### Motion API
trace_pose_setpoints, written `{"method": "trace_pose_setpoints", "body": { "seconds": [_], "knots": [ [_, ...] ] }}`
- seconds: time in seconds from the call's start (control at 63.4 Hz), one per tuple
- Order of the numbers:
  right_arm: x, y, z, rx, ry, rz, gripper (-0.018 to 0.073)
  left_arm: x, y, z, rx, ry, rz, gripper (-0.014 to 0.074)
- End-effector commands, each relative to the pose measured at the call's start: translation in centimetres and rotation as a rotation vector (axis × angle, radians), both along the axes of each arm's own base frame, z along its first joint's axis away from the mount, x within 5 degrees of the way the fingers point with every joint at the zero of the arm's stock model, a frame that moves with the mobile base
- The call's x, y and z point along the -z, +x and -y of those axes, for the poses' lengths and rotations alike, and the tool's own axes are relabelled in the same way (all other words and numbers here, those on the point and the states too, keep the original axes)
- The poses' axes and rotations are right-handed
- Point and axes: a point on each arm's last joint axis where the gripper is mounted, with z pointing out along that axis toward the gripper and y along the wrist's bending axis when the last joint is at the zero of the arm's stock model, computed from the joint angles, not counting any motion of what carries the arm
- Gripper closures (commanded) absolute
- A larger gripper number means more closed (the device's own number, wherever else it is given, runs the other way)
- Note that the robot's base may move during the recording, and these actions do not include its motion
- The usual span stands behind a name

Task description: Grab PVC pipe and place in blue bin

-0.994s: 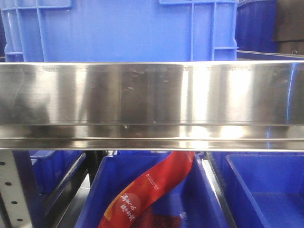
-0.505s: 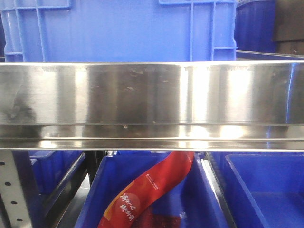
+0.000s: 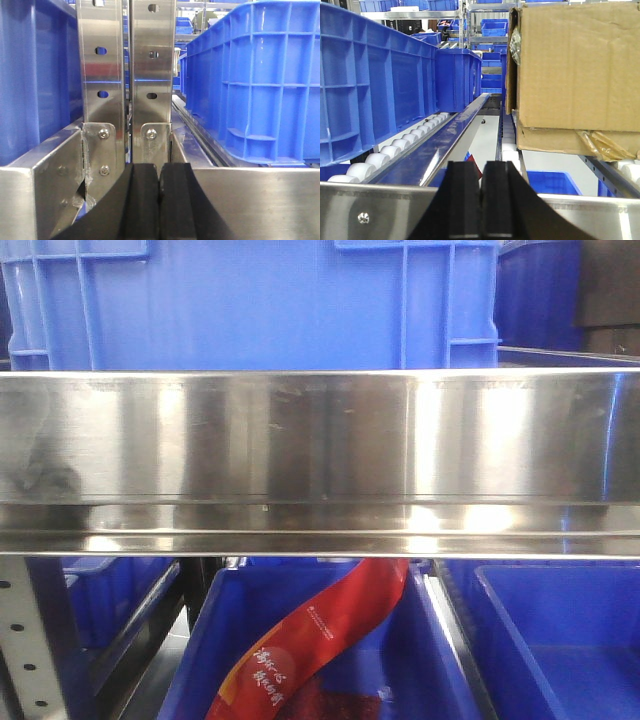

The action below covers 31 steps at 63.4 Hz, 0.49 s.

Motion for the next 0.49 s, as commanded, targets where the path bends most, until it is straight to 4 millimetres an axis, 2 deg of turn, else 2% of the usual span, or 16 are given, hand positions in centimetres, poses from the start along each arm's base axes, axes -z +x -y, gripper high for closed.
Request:
{"method": "trace_pose_setpoints", "body": {
  "seconds": [0.0,0.473],
  "knots": [
    [-0.08,-0.03,0.03,0.005,0.005,0.018,0.0727,-0.25,-0.07,0.02,0.005,-0.005,0.024,0.0707],
    [-0.08,-0.03,0.03,0.005,0.005,0.018,0.0727,-0.25,-0.07,0.02,0.005,-0.005,0.024,0.0707]
  ]
}}
